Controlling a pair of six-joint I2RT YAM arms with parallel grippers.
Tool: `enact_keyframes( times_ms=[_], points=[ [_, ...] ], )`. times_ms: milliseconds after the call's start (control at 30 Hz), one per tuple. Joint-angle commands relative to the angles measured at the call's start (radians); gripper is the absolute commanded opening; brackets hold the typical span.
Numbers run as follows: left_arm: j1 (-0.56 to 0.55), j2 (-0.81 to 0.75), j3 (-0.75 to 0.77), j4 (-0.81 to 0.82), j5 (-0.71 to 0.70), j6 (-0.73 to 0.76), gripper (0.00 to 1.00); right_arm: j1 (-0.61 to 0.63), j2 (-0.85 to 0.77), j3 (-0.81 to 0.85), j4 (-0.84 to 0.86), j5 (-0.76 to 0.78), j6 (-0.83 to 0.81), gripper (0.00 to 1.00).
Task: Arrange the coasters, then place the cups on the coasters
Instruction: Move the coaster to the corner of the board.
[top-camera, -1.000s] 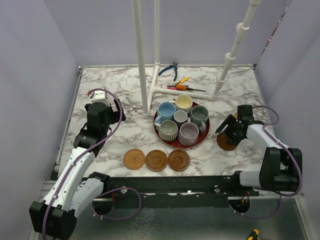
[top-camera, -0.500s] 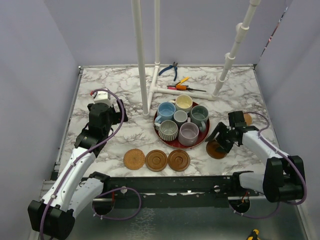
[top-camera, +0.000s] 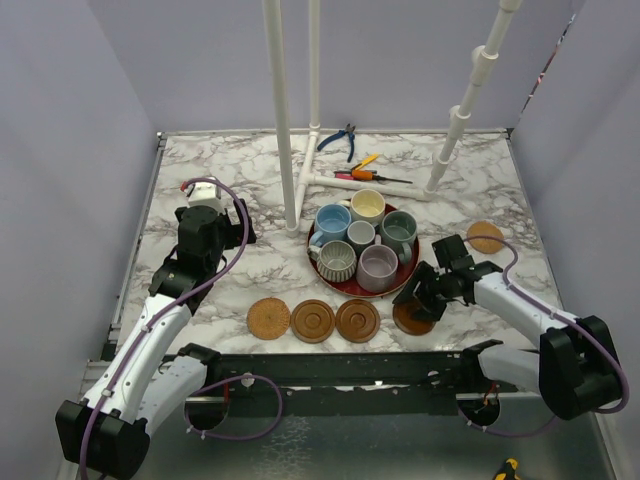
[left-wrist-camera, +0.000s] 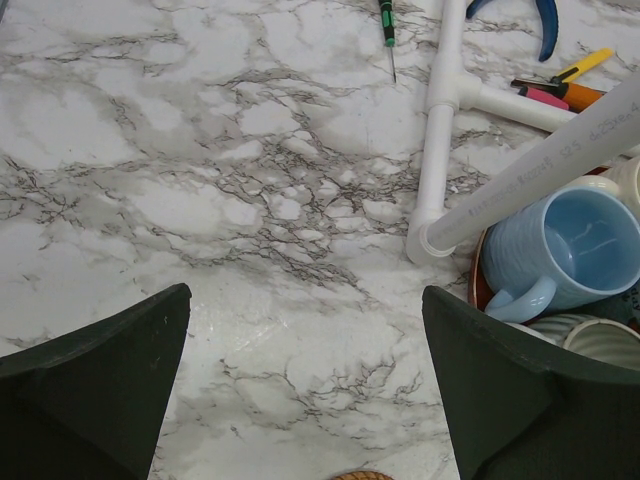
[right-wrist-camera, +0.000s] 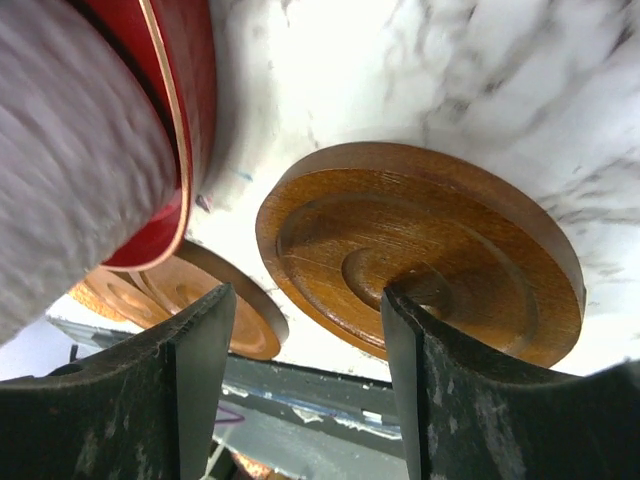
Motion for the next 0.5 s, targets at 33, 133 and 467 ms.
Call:
enact_keyframes(
  times_ms=[33,133,467],
  points=[
    [-0.005,-0.003,-0.007,0.001,-0.006,0.007,0.99,0.088,0.014,-0.085,-0.118,0.026,0.057,0.61],
    [-0.005,-0.003,-0.007,0.001,-0.006,0.006,0.99,0.112,0.013,-0.085,-0.106,0.024,0.07,0.59],
    [-0.006,-0.001,-0.009,0.001,-0.003,0.007,0.99,0.194,0.004,-0.087,-0.057,0.021,0.134,0.56]
  ],
)
